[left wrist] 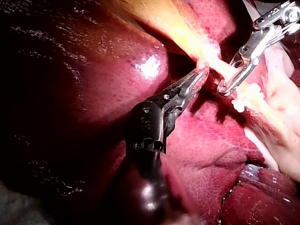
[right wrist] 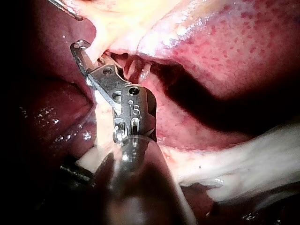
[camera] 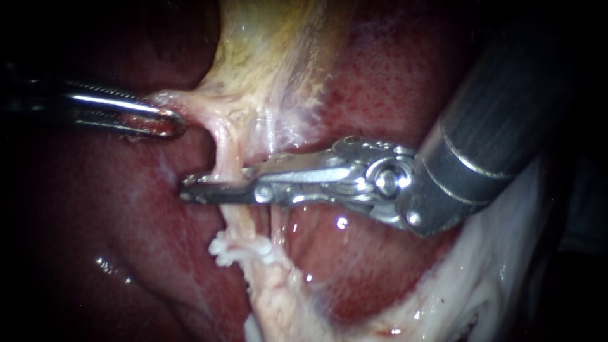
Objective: Going back third clip left tube
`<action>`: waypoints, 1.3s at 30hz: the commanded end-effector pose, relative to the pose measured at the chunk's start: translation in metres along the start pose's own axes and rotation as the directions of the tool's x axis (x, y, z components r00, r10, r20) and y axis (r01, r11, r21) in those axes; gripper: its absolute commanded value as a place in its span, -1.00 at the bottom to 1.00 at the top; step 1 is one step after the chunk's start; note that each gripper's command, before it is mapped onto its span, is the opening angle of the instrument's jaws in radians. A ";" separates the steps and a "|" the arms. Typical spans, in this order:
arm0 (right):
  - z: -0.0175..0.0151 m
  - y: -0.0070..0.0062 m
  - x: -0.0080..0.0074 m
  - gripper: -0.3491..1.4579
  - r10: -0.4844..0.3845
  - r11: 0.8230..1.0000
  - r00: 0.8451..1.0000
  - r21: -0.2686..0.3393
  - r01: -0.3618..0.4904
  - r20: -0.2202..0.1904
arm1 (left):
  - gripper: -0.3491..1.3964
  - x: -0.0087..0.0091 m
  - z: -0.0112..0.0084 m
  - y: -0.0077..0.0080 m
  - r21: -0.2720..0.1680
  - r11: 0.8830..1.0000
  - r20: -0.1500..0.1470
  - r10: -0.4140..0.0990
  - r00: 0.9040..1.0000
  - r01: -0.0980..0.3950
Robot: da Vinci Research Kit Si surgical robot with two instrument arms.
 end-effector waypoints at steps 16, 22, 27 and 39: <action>-0.0014 0.0048 -0.0017 -0.07 -0.163 0.983 0.986 -0.088 0.159 -0.034 | -1.00 -0.0001 -0.0001 0.0000 0.000 1.000 0.000 0.001 1.000 -0.001; -0.0043 0.0026 -0.0030 -0.06 -0.329 0.942 0.944 -0.078 0.328 -0.009 | -1.00 -0.0002 -0.0003 0.0000 -0.001 1.000 0.000 0.001 1.000 -0.001; -0.0084 0.0001 -0.0047 -0.06 -0.505 0.857 0.863 -0.114 0.502 0.008 | -1.00 -0.0002 -0.0004 -0.0001 -0.002 1.000 0.001 0.001 1.000 -0.001; -0.0190 -0.0024 -0.0039 -0.06 -0.701 0.681 0.698 -0.153 0.716 0.145 | -1.00 -0.0002 -0.0003 -0.0002 -0.002 1.000 0.001 0.001 1.000 -0.001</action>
